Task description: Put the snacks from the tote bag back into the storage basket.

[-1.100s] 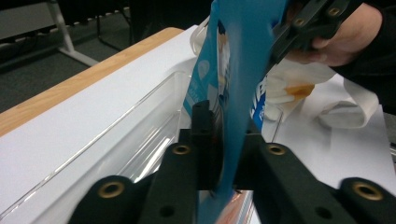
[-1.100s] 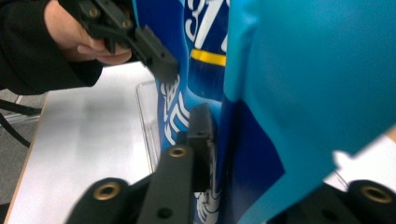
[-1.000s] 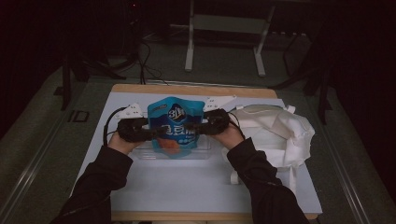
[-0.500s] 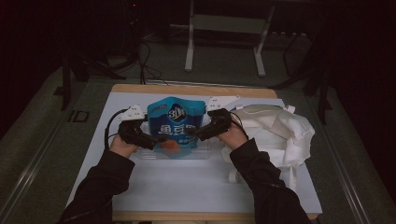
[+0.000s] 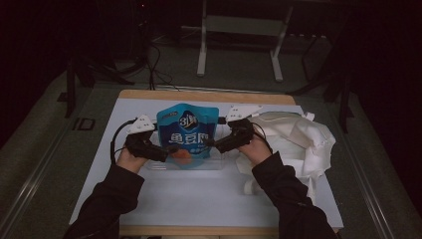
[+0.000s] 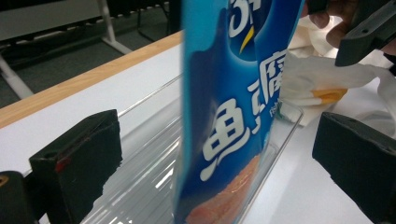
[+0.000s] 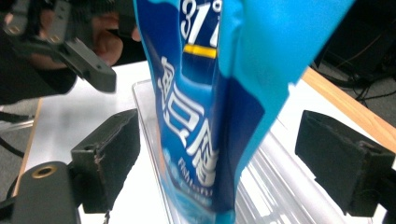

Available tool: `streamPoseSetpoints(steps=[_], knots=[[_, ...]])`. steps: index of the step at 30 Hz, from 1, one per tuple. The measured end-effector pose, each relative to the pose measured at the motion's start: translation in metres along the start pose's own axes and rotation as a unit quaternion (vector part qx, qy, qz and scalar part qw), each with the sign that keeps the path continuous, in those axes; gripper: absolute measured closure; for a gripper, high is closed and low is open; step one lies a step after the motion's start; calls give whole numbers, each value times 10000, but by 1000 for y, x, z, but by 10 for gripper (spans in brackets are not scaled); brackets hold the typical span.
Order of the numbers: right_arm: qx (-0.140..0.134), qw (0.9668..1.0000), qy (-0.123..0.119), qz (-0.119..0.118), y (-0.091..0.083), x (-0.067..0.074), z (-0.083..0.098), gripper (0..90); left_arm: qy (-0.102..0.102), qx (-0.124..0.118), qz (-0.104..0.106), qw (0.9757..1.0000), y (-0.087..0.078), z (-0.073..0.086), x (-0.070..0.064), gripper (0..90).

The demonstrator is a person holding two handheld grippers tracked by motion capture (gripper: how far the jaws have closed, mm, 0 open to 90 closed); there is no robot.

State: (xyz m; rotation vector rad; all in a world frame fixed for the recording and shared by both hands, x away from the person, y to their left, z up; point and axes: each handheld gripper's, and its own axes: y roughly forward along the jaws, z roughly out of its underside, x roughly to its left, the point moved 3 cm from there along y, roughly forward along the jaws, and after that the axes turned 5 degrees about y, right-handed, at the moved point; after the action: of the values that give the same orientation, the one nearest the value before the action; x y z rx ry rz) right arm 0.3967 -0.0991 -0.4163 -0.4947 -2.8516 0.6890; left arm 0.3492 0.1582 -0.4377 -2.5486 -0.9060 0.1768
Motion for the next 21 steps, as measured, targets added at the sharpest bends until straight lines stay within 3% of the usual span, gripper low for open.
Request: streamPoseSetpoints(steps=[4, 10, 13, 21], knots=[[67, 9999, -51, 73, -10, 5, 5, 142, -30, -46, 41, 10000, -7, 0, -7, 17], [18, 10000, -39, 80, -23, 7, 11, 144, -92, 71, -90, 9999, -14, 4, -18, 17], [17, 9999, -54, 95, -30, 9, 16, 144, -21, 106, -228, 9997, -16, 8, -27, 17], [-54, 9999, 19, 111, -46, 16, 30, 144, -267, -5, -269, 9993, -22, 20, -36, 17]])
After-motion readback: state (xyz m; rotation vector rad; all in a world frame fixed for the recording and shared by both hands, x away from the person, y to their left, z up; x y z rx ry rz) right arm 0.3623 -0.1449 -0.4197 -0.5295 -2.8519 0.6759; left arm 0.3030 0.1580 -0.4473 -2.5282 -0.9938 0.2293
